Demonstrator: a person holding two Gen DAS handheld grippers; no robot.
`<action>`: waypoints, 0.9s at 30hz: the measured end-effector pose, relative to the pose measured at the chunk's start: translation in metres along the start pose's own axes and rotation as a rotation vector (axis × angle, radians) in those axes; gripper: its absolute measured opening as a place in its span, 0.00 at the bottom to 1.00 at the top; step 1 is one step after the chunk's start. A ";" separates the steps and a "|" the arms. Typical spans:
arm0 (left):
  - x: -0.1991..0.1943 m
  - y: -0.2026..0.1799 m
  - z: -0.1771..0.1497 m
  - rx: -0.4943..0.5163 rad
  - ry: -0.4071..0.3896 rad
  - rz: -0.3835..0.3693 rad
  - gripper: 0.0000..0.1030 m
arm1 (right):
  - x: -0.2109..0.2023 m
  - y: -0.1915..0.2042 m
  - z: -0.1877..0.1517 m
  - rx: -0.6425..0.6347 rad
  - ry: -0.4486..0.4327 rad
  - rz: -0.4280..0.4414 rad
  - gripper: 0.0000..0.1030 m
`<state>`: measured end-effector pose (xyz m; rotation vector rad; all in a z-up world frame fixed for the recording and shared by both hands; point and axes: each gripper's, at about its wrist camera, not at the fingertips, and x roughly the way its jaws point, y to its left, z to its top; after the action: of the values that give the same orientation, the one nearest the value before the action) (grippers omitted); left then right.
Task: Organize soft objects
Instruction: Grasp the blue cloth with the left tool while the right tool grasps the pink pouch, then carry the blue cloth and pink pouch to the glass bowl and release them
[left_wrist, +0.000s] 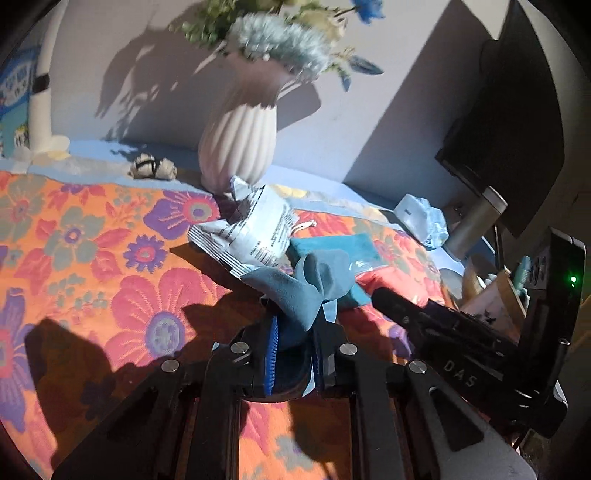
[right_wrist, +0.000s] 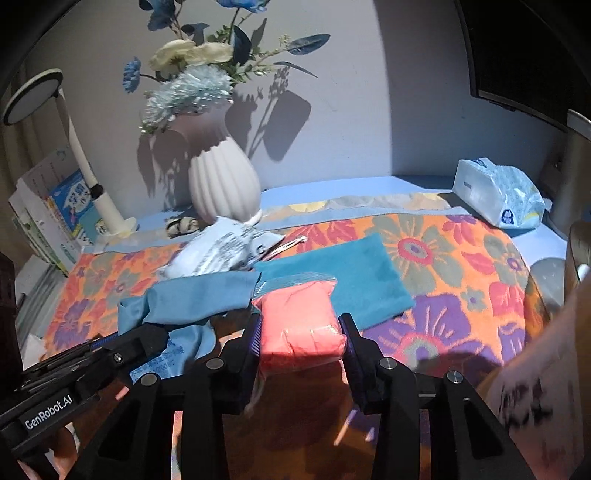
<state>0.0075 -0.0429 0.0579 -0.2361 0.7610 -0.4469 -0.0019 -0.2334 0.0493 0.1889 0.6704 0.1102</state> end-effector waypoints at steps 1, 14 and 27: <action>-0.006 -0.002 0.000 0.003 -0.008 -0.001 0.12 | -0.003 0.003 -0.001 -0.001 -0.002 -0.001 0.39; -0.084 -0.059 0.015 0.072 -0.161 -0.051 0.12 | -0.103 0.019 0.020 -0.017 -0.144 -0.039 0.38; -0.096 -0.200 0.039 0.221 -0.192 -0.191 0.12 | -0.226 -0.076 0.040 0.167 -0.299 -0.188 0.38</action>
<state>-0.0863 -0.1723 0.2165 -0.1429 0.4984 -0.6746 -0.1491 -0.3498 0.2011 0.2954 0.3961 -0.1533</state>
